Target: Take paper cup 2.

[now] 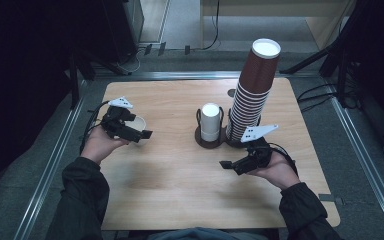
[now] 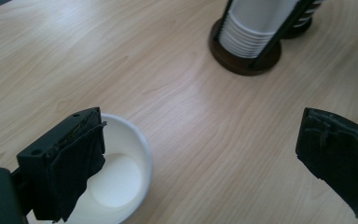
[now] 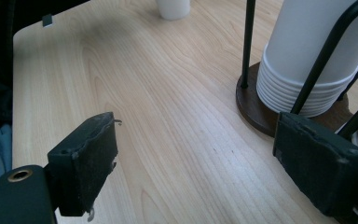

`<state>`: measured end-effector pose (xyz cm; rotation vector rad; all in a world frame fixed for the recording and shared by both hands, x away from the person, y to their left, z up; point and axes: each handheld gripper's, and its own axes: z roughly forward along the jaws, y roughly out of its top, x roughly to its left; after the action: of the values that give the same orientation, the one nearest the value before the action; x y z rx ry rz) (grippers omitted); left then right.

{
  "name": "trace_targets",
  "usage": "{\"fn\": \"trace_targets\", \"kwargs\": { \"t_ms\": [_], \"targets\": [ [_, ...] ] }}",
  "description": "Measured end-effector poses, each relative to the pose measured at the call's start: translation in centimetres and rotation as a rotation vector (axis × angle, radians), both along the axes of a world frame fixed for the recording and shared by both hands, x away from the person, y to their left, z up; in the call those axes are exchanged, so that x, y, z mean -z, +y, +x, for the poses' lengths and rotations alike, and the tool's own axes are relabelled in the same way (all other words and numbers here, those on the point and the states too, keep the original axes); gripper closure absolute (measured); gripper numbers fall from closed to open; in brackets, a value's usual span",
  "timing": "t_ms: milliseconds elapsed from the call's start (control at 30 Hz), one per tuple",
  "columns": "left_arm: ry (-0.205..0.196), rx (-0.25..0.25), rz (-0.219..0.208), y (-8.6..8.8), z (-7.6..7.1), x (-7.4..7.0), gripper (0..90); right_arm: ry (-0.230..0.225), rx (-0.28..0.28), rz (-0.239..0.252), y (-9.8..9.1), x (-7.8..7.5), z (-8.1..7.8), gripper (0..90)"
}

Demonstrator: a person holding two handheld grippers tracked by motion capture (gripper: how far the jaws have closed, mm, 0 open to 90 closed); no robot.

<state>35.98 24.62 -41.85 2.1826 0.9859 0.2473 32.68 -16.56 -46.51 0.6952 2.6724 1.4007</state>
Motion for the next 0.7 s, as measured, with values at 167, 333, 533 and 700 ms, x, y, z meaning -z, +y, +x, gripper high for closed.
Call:
{"fn": "trace_targets", "kwargs": {
  "t_ms": [167,333,533,700],
  "targets": [
    [0.023,0.076,-0.018,-2.0,-0.3,0.2,1.4,-0.024,0.008,-0.011,0.1,-0.7,-0.3,13.9],
    [0.028,0.12,-0.042,-3.5,-0.7,0.0,1.4,-0.015,0.025,-0.008,0.3,-1.1,-0.5,14.0],
    [0.036,0.162,-0.041,-5.4,-1.3,-0.1,1.4,0.021,-0.014,-0.017,0.2,-1.0,-0.7,21.4],
    [0.037,0.194,-0.04,-6.8,-1.8,0.2,1.4,0.025,-0.003,-0.021,-0.1,-1.2,-0.7,23.1]
  ]
}}
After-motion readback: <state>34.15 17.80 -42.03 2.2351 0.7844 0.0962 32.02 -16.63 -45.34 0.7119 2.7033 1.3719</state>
